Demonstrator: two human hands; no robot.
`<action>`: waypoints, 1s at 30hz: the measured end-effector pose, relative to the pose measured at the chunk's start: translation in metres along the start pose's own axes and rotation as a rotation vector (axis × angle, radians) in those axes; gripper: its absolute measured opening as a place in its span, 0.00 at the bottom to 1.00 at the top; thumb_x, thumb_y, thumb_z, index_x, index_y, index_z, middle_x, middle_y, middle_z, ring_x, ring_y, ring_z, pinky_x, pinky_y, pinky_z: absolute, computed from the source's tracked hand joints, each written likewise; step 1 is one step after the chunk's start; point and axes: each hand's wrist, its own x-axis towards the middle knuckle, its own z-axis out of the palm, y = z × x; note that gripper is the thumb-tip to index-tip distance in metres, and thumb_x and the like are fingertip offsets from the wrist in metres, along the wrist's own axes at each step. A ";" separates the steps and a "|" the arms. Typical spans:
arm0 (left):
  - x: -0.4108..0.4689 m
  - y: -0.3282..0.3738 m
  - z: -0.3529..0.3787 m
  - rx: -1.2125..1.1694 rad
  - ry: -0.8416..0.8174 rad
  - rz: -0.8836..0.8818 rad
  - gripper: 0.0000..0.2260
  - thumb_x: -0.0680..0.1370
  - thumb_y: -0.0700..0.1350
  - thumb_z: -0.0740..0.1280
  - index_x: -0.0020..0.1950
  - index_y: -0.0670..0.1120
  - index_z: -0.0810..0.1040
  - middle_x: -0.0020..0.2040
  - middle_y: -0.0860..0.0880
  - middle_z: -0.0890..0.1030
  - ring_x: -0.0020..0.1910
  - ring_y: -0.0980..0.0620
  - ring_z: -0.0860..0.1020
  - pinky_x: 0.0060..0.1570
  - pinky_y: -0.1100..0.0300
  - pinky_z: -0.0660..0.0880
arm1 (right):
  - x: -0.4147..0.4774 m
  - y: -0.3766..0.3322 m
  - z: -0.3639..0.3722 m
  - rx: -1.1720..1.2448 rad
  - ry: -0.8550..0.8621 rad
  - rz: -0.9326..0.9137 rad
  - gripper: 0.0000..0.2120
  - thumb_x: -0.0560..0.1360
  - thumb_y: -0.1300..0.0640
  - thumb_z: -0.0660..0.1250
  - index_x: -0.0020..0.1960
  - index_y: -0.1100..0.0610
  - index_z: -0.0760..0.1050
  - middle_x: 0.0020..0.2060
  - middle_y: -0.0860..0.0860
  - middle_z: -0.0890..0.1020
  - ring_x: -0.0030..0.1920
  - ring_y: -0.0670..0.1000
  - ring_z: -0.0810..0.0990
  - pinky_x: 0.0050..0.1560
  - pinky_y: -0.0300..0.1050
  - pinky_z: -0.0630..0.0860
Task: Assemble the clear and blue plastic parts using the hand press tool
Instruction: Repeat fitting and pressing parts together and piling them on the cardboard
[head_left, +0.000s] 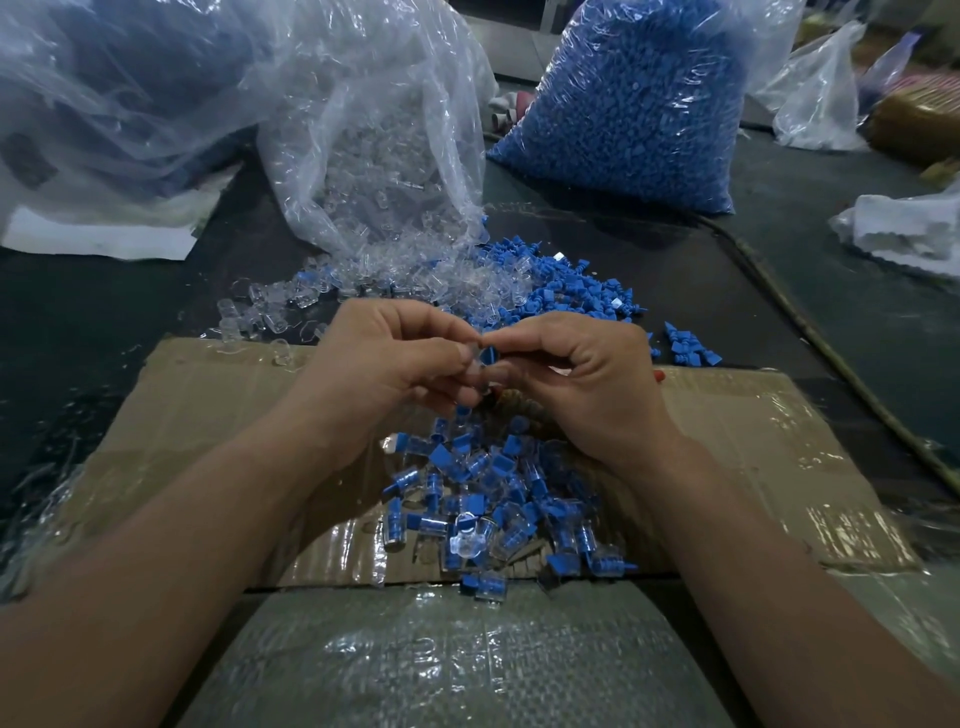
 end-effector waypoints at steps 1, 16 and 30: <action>0.000 0.000 0.001 0.000 0.001 0.002 0.06 0.69 0.34 0.68 0.36 0.44 0.80 0.31 0.43 0.82 0.28 0.50 0.81 0.29 0.63 0.78 | 0.000 0.000 0.000 -0.015 -0.001 -0.005 0.12 0.67 0.64 0.71 0.51 0.62 0.80 0.41 0.47 0.80 0.43 0.42 0.79 0.44 0.30 0.75; 0.000 -0.004 0.004 -0.088 -0.002 -0.039 0.04 0.60 0.39 0.70 0.30 0.47 0.82 0.29 0.47 0.81 0.27 0.54 0.79 0.28 0.67 0.75 | 0.000 -0.001 0.002 -0.133 0.016 -0.089 0.11 0.65 0.67 0.73 0.48 0.64 0.81 0.42 0.55 0.83 0.43 0.46 0.80 0.48 0.35 0.77; 0.002 -0.003 0.001 -0.123 0.113 -0.037 0.04 0.62 0.38 0.69 0.36 0.42 0.78 0.30 0.46 0.81 0.28 0.54 0.80 0.27 0.66 0.75 | 0.003 0.018 -0.056 -0.184 -0.307 0.580 0.11 0.65 0.50 0.73 0.45 0.41 0.75 0.41 0.37 0.78 0.43 0.35 0.76 0.43 0.32 0.69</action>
